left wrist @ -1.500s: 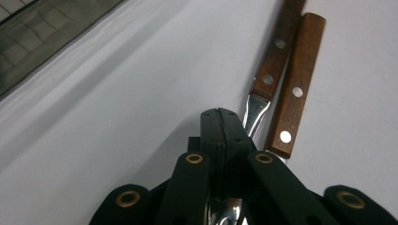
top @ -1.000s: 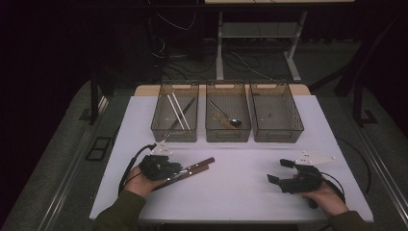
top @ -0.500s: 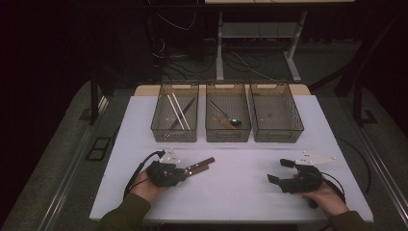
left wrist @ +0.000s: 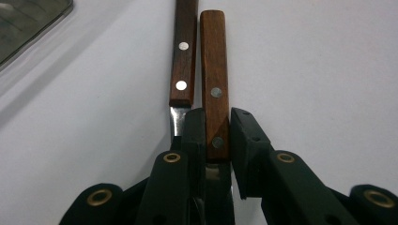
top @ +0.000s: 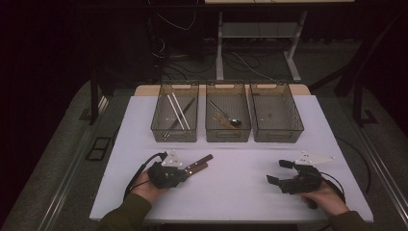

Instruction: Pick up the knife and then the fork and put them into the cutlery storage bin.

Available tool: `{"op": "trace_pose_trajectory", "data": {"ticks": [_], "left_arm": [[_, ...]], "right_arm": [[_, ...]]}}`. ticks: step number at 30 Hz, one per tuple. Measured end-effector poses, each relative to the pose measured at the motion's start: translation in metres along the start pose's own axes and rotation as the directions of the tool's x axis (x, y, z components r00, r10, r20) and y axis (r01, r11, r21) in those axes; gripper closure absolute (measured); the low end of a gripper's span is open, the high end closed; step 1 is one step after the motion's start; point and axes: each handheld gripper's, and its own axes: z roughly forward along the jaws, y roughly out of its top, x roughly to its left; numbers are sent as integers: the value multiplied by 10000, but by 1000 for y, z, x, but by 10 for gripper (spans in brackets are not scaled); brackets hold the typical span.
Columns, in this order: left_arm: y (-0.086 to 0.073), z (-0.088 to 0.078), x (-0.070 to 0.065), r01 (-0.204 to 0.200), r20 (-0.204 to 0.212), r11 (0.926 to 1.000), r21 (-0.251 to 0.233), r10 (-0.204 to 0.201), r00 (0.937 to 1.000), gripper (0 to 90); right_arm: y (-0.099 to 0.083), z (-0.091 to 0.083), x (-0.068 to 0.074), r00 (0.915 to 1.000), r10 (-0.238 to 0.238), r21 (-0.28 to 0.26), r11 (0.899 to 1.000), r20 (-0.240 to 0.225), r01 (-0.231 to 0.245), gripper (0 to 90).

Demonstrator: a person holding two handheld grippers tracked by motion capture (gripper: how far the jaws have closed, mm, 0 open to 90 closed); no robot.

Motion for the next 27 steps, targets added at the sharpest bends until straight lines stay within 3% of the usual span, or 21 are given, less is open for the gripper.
{"op": "trace_pose_trajectory", "data": {"ticks": [7,13,17,19,22,25,27], "left_arm": [[1,-1,4,135,360,9999,-65,-133,9993,767],[6,-3,1,209,808,9997,-148,-197,9965,766],[11,-5,-1,286,1045,9993,-260,-257,9942,767],[14,-6,-2,281,1171,9992,-279,-246,9928,766],[20,-8,-4,48,1301,9993,-373,1,9915,767],[27,-10,-8,-42,1528,9991,-429,107,9882,767],[33,-9,-10,-355,1641,9985,-425,421,9855,766]], "right_arm": [[2,2,3,9990,-239,344,9991,-388,253,177],[5,0,1,9978,18,611,9981,-661,22,177],[9,-3,1,9963,-58,726,9973,-859,120,176],[11,-4,2,9933,-193,705,9971,-1143,275,176],[16,-5,0,9812,-194,781,9963,-1920,349,176],[22,-5,2,9750,-687,874,9922,-2114,888,176],[27,-4,4,9712,-968,945,9883,-2175,1196,177]]}}
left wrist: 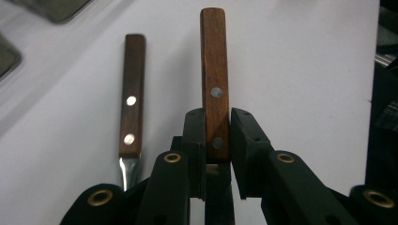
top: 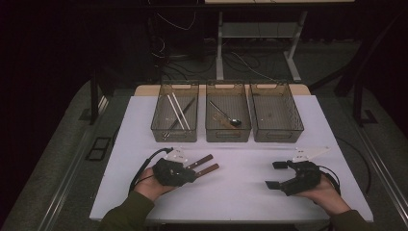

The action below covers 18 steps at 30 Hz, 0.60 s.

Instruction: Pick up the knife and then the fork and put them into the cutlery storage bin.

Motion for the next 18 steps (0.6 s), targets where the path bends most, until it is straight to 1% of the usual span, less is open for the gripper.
{"op": "trace_pose_trajectory", "data": {"ticks": [1,2,5,8,10,11,13,15,16,17,18], "left_arm": [[2,1,-2,59,89,10000,5,-59,9999,766],[5,2,-2,-121,148,9999,2,121,9998,766],[15,4,-5,-270,370,9996,-49,272,9989,766],[24,6,-8,-678,588,9976,-120,684,9959,766],[31,9,-10,-866,661,9960,-222,879,9939,766],[35,11,-11,-1076,745,9939,-221,1090,9913,765],[43,14,-14,-1219,965,9923,-225,1235,9876,765],[50,19,-16,-1426,1164,9896,-212,1441,9827,765],[54,22,-17,-1633,1246,9865,-129,1636,9786,765],[57,24,-19,-1740,1315,9847,-88,1736,9760,765],[61,27,-20,-1974,1387,9803,19,1952,9709,765]], "right_arm": [[3,0,1,9999,-164,57,9998,-30,164,177],[6,0,1,9996,-275,84,9996,-66,275,177],[16,1,3,9973,-683,121,9976,-263,686,177],[25,5,6,9936,-995,156,9948,-540,1005,177],[29,9,8,9899,-1265,309,9912,-647,1287,177],[32,12,9,9873,-1402,385,9889,-753,1434,177],[36,17,12,9825,-1616,553,9844,-925,1671,177],[41,23,15,9780,-1797,714,9796,-1061,1877,177],[44,25,16,9756,-1886,811,9768,-1124,1982,176],[47,28,17,9723,-1984,857,9740,-1233,2096,176],[50,30,19,9695,-2067,899,9715,-1315,2193,176]]}}
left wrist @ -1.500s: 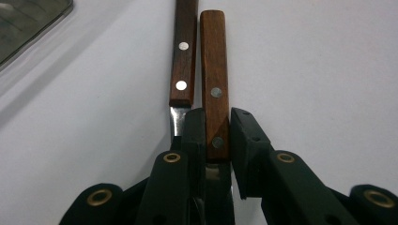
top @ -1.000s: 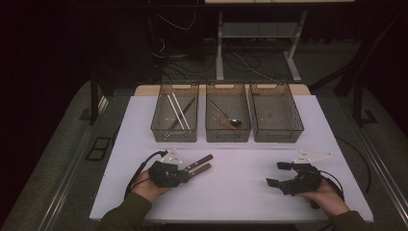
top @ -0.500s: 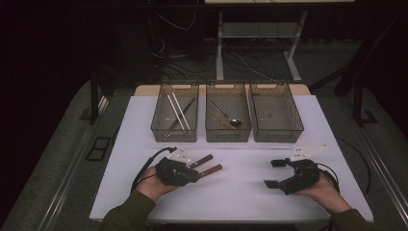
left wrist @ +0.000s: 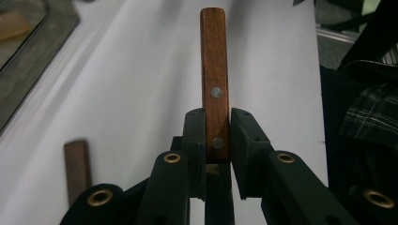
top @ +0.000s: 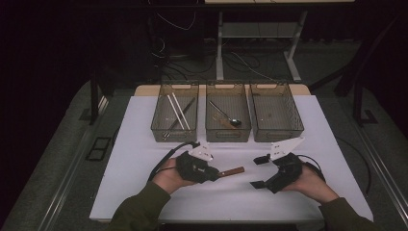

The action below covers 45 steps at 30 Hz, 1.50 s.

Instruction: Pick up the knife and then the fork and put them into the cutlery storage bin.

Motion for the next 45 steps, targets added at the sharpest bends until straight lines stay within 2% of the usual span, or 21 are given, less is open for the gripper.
{"op": "trace_pose_trajectory", "data": {"ticks": [3,4,6,8,10,13,14,18,22,23,24,26,27,31,37,39,40,42,43,44,45], "left_arm": [[10,9,-2,-382,231,9992,141,379,9990,765],[14,11,-2,-654,261,9977,184,649,9976,765],[20,15,-5,-731,465,9965,405,712,9964,765],[26,18,-6,-1026,585,9930,577,993,9933,765],[32,20,-7,-1441,633,9874,650,1401,9881,765],[36,21,-11,-1492,869,9860,744,1427,9860,765],[37,21,-11,-1747,844,9819,725,1685,9821,765],[37,25,-15,-1724,993,9823,732,1648,9813,765],[37,28,-19,-1876,1146,9786,849,1775,9774,764],[37,28,-19,-1818,1170,9799,816,1717,9782,765],[37,27,-19,-1822,1186,9796,851,1716,9780,765],[37,26,-20,-1745,1196,9806,898,1633,9793,765],[37,26,-20,-1713,1236,9810,905,1596,9794,765],[36,26,-20,-1772,1269,9798,926,1649,9781,764],[34,24,-19,-1763,1266,9822,647,1671,9778,759],[32,22,-18,-1700,967,9851,241,1670,9812,741],[30,19,-17,-1554,839,9878,31,1546,9844,676],[23,13,-14,-1192,487,9920,-424,1213,9914,593],[18,9,-15,-766,277,9945,-709,787,9965,545],[14,4,-13,-666,-125,9927,-1003,657,9978,499],[10,-1,-12,-422,-263,9921,-1183,393,9989,462]], "right_arm": [[9,6,-1,9974,-720,333,9968,-98,723,177],[12,8,0,9960,-877,404,9953,-155,883,177],[18,13,2,9931,-1108,563,9920,-397,1129,180],[21,20,3,9895,-1306,854,9871,-623,1356,199],[24,26,3,9847,-1538,1202,9793,-814,1629,267],[25,33,4,9821,-1506,1574,9732,-1133,1674,359],[26,34,5,9814,-1447,1644,9726,-1259,1645,395],[25,41,9,9773,-1514,2065,9617,-1484,1803,530],[25,46,14,9718,-1716,2298,9512,-1616,2062,645],[25,47,15,9709,-1732,2377,9484,-1656,2097,658],[25,47,17,9744,-1636,2522,9470,-1542,1990,676],[25,48,18,9675,-1866,2458,9428,-1704,2251,709],[26,48,20,9679,-1809,2464,9437,-1746,2208,747],[26,49,22,9624,-2061,2424,9386,-1770,2456,754],[26,47,23,9693,-1877,2318,9472,-1585,2214,758],[26,45,22,9736,-1747,2257,9524,-1467,2049,758],[27,42,21,9745,-1750,2220,9536,-1406,2033,759],[26,38,17,9780,-1641,2122,9588,-1290,1889,758],[26,35,15,9789,-1665,2049,9605,-1186,1882,758],[25,32,13,9814,-1572,2068,9622,-1106,1774,758],[25,29,10,9836,-1562,2011,9644,-907,1717,758]]}}
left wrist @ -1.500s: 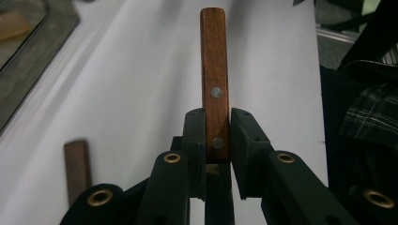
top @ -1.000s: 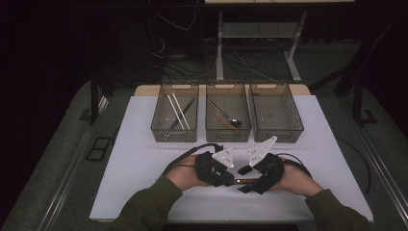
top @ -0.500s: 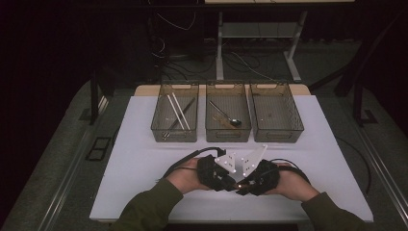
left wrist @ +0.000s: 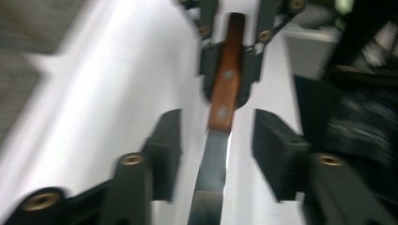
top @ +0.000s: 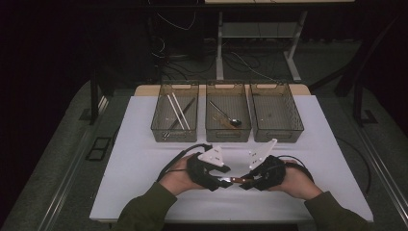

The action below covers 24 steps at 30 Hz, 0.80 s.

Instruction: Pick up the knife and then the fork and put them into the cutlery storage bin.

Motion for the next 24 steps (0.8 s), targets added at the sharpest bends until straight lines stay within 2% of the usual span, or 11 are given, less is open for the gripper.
{"op": "trace_pose_trajectory", "data": {"ticks": [2,4,8,11,13,14,16,18,22,23,24], "left_arm": [[-7,-12,4,444,-572,9983,-383,-465,9973,401],[-15,-24,7,814,-1065,9942,-703,-886,9904,359],[-35,-44,10,1596,-2160,9794,-1237,-1836,9590,266],[-50,-50,11,1985,-2682,9713,-1310,-2275,9361,206],[-60,-50,10,2243,-2887,9657,-1307,-2535,9232,168],[-64,-51,11,2220,-3003,9670,-1252,-2502,9205,150],[-72,-50,8,2418,-3161,9632,-1173,-2671,9103,133],[-79,-49,8,2604,-3202,9586,-1151,-2840,9038,112],[-89,-49,9,2961,-3379,9493,-1059,-3144,8871,38],[-91,-50,10,2929,-3427,9507,-1018,-3100,8868,22],[-91,-49,10,2954,-3465,9489,-1110,-3156,8834,11]], "right_arm": [[-4,-7,-4,9990,411,-17,9992,168,-411,758],[-9,-14,-9,9962,663,-42,9978,570,-662,757],[-20,-37,-21,9818,1388,-314,9902,1293,-1359,757],[-27,-58,-31,9582,2192,-874,9746,1840,-2062,757],[-32,-72,-39,9357,2756,-1199,9596,2203,-2545,757],[-34,-79,-44,9223,2980,-1351,9528,2463,-2718,757],[-39,-91,-56,8908,3501,-1551,9356,2896,-3172,757],[-44,-101,-70,8525,4048,-1846,9136,3307,-3622,757],[-52,-117,-96,7826,4920,-2310,8704,3813,-4347,757],[-54,-120,-102,7631,5111,-2388,8595,3955,-4519,757],[-55,-123,-108,7488,5277,-2486,8494,4009,-4655,757]]}}
